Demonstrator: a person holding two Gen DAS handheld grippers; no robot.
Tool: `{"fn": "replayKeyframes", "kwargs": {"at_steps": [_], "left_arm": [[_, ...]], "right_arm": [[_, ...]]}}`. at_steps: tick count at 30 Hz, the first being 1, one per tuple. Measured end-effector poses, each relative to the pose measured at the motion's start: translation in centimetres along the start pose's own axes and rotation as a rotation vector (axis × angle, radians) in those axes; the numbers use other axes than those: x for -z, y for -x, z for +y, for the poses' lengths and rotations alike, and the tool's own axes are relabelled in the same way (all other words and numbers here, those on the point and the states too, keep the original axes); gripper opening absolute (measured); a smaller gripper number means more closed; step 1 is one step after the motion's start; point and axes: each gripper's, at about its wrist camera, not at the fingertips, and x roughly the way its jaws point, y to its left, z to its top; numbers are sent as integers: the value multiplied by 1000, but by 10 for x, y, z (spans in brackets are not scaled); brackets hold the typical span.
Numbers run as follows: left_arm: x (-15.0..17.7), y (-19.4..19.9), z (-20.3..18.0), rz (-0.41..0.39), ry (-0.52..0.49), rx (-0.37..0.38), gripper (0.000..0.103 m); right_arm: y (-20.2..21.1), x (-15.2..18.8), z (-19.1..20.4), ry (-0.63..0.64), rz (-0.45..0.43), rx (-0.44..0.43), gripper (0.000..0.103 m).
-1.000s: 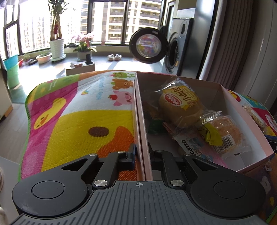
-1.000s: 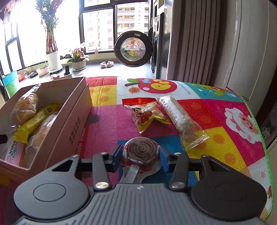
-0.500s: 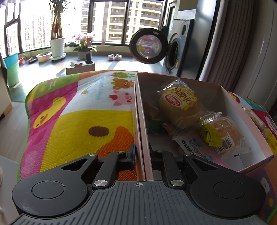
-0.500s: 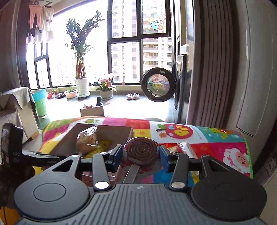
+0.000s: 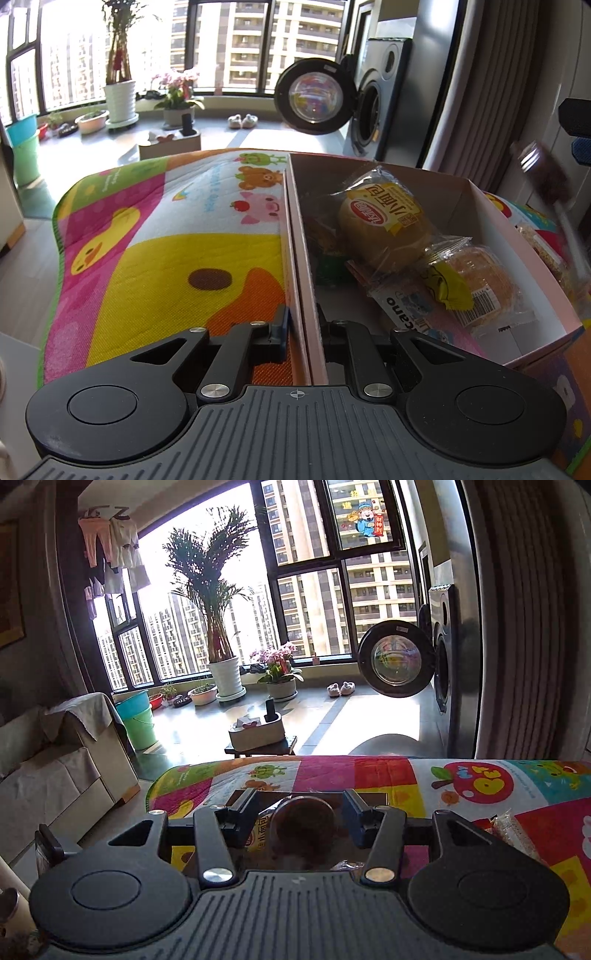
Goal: Organize objects
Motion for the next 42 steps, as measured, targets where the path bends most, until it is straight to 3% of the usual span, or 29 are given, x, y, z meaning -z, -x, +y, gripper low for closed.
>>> {"fn": "replayKeyframes", "kwargs": {"at_steps": [4, 10, 15, 21, 30, 32, 34, 39, 42], "left_arm": [[0, 0, 1, 0, 1, 6, 14], [-1, 0, 2, -1, 5, 9, 15], [-1, 0, 2, -1, 5, 9, 15], [-1, -1, 2, -1, 5, 9, 15], [-1, -1, 2, 0, 5, 9, 15], [-1, -1, 2, 0, 5, 9, 15], [-1, -1, 2, 1, 5, 9, 15], [-1, -1, 2, 2, 3, 8, 15], [-1, -1, 2, 2, 3, 8, 15]], "right_arm": [[-2, 12, -13, -16, 17, 23, 66], [4, 41, -56, -19, 55, 191, 77], [0, 74, -97, -32, 134, 338, 78], [-11, 97, -132, -88, 201, 405, 78], [-41, 69, -144, 6, 141, 482, 78], [-50, 58, -155, -9, 120, 522, 75], [-60, 49, -170, -48, 124, 543, 63], [-80, 46, -196, -155, 196, 508, 55], [-82, 56, -192, -140, 225, 493, 39]]}}
